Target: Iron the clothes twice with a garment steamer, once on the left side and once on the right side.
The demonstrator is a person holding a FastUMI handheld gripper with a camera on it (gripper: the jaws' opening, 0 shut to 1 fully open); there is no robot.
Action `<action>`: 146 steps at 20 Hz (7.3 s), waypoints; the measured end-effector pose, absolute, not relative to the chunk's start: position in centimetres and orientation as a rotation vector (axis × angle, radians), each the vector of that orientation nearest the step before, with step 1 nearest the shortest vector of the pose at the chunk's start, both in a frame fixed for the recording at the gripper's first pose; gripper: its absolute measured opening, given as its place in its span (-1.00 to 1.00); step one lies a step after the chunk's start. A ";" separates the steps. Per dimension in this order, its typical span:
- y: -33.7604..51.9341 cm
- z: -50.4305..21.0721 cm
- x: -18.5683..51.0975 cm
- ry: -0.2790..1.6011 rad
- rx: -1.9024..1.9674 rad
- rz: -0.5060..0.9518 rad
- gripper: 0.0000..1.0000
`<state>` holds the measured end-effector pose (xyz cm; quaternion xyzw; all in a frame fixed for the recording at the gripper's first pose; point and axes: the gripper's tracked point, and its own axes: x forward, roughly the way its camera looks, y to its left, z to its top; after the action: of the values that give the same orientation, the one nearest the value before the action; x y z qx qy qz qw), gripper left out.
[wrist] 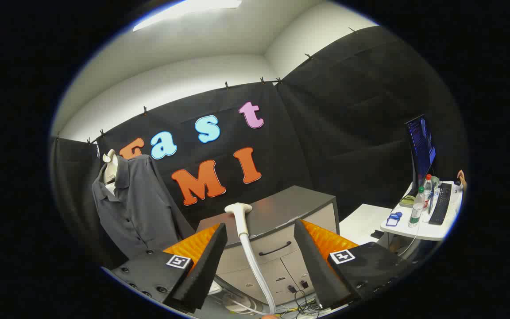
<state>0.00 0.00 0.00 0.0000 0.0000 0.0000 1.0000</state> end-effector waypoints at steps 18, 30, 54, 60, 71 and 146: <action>5.9 -2.7 3.2 0.006 -0.019 -0.043 0.96; 7.5 -4.0 6.2 0.009 -0.020 -0.082 0.96; 6.6 -7.9 31.7 0.328 -0.086 0.159 0.97; 6.1 -11.0 34.9 0.416 -0.119 0.149 0.97; 6.1 -15.9 37.2 0.577 -0.161 0.114 0.91; 38.7 -15.8 13.3 0.374 -0.151 0.158 -0.11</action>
<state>13.26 38.75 -15.77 -0.0750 0.1854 0.0784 0.9767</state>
